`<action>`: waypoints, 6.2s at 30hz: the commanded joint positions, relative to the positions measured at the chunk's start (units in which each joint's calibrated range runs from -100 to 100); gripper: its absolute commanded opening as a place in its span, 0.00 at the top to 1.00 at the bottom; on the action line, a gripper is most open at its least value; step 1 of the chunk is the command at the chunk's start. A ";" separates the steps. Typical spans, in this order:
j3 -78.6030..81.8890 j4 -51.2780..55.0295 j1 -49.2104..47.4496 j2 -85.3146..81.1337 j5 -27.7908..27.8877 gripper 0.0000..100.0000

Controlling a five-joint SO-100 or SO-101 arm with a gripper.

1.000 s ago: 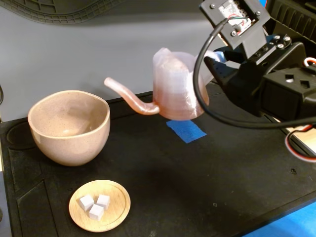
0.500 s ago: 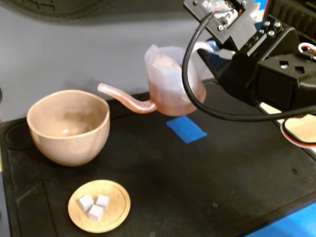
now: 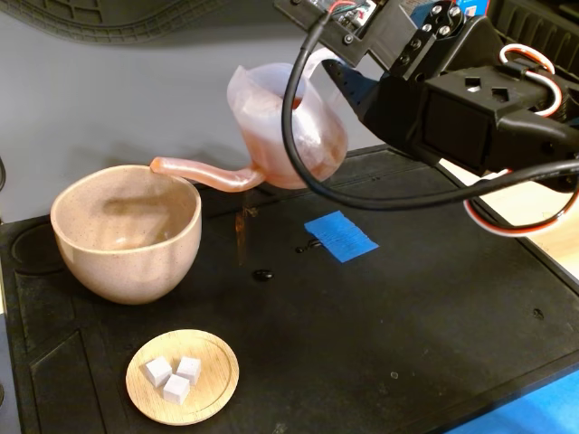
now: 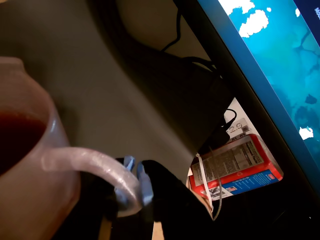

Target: Pick up a kettle and pour liquid into a cup.

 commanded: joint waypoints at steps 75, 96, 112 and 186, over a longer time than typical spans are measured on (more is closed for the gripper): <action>0.28 -12.67 8.65 20.57 -11.78 0.99; 3.64 -12.59 10.55 21.68 -11.46 0.99; 3.54 -12.67 10.02 21.68 -11.41 0.82; 60.08 68.09 9.94 -90.95 -29.73 1.00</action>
